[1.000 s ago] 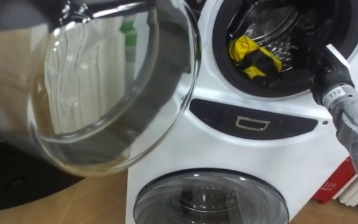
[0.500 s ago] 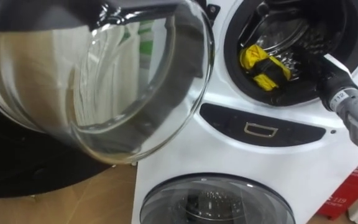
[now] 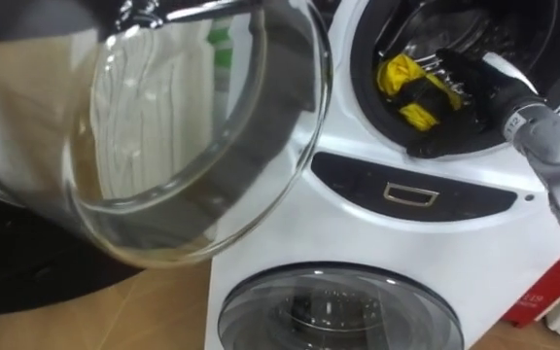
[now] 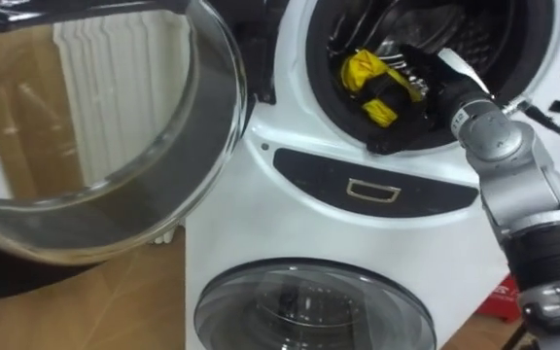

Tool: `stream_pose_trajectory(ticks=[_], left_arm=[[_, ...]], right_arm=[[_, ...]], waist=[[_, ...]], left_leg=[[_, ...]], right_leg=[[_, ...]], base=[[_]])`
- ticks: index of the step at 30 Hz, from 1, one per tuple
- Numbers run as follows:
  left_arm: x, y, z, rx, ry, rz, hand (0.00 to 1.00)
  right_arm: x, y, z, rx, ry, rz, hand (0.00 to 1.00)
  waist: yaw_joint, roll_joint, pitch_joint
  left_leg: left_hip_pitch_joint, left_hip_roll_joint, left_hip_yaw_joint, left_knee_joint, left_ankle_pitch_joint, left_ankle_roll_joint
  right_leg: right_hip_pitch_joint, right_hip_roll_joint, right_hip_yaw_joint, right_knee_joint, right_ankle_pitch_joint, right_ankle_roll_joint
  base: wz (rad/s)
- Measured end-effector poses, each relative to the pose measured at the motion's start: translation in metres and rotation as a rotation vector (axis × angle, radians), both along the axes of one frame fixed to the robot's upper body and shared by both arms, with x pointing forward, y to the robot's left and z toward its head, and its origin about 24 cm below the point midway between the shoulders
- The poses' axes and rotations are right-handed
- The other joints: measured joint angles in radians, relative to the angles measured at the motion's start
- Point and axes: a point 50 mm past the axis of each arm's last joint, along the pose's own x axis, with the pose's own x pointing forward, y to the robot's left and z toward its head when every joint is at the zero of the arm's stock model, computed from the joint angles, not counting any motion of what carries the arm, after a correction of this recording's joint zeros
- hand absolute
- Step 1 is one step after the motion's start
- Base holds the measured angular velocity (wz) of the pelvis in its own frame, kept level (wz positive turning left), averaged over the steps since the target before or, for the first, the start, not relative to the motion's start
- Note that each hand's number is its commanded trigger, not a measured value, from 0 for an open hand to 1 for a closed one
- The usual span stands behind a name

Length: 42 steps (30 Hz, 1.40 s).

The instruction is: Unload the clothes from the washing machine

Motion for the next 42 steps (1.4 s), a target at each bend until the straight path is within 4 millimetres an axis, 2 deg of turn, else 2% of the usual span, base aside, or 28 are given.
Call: stream_pose_trajectory(ticks=[8,10,14,16,19,23,29,31,32,34,42], left_arm=[[0.008,0.002,0.002,0.016,-0.035,-0.036,0.0],[0.007,0.001,0.002,0.013,-0.03,-0.037,0.0],[0.006,0.001,0.002,0.012,-0.033,-0.039,0.0],[0.007,0.0,0.001,0.012,-0.036,-0.04,0.0],[0.008,-0.002,0.001,0.013,-0.043,-0.041,0.0],[0.009,-0.001,0.001,0.029,-0.053,-0.043,0.0],[0.005,-0.003,0.001,0.025,-0.037,-0.055,0.0],[0.007,0.0,0.002,0.031,-0.041,-0.057,0.0],[0.006,0.001,0.002,0.03,-0.039,-0.056,0.0],[0.005,0.0,0.002,0.019,-0.031,-0.053,0.0],[0.003,0.003,0.003,0.013,-0.037,-0.018,0.0]], right_arm=[[0.0,0.003,0.003,0.009,-0.008,0.016,0.0],[-0.001,0.005,0.005,0.013,-0.018,0.024,0.0],[-0.001,0.012,0.013,0.03,-0.052,0.055,0.0],[-0.002,0.013,0.016,0.034,-0.064,0.065,0.0],[-0.003,0.015,0.019,0.049,-0.075,0.077,0.0],[-0.003,0.014,0.02,0.095,-0.077,0.084,0.0],[0.001,0.017,0.039,0.364,-0.142,0.107,0.0],[-0.001,0.017,0.051,0.448,-0.179,0.133,0.0],[-0.001,0.017,0.052,0.471,-0.185,0.138,0.0],[-0.003,0.016,0.06,0.535,-0.216,0.153,0.0],[-0.005,0.012,0.067,0.595,-0.254,0.154,0.0]], waist=[[0.001,-0.021,0.005],[-0.002,-0.021,0.0052],[-0.021,-0.01,0.0116],[-0.026,-0.003,0.0082],[-0.028,0.023,-0.002],[-0.028,0.031,-0.0071],[-0.025,0.024,-0.006],[-0.028,0.004,-0.0001],[-0.028,0.002,0.0004],[-0.025,-0.005,-0.0038],[-0.027,0.0,-0.0006]], left_leg=[[-0.002,0.004,0.003,-0.006,0.001,-0.005],[-0.006,0.004,0.003,-0.005,0.001,-0.005],[-0.009,0.004,0.002,-0.005,0.001,-0.005],[-0.011,0.004,0.002,-0.005,0.001,-0.005],[-0.014,0.005,0.003,-0.006,0.001,-0.005],[-0.016,0.007,0.003,-0.005,0.004,-0.009],[0.006,0.01,-0.009,-0.013,0.006,-0.014],[0.006,0.01,-0.023,-0.019,0.006,-0.018],[0.007,0.011,-0.027,-0.019,0.006,-0.019],[0.008,0.014,-0.033,-0.019,0.004,-0.02],[0.03,0.023,-0.051,-0.024,0.001,-0.021]], right_leg=[[-0.006,0.003,0.001,-0.001,0.0,-0.003],[-0.01,0.004,0.001,-0.001,0.001,-0.004],[-0.011,0.004,0.001,-0.001,0.001,-0.005],[-0.014,0.004,0.003,-0.001,0.001,-0.005],[-0.019,0.006,0.006,0.0,0.001,-0.005],[-0.022,0.006,0.006,0.002,0.001,-0.005],[0.0,0.008,-0.005,-0.001,-0.005,-0.015],[0.005,0.007,-0.015,-0.004,-0.008,-0.018],[0.008,0.007,-0.02,-0.009,-0.008,-0.018],[0.018,0.009,-0.025,-0.023,-0.008,-0.018],[0.047,0.018,-0.036,-0.038,-0.008,-0.018]], base=[[-0.02],[-0.02],[0.0],[0.0],[0.0],[0.01],[0.06],[0.15],[0.18],[0.12],[0.07]])
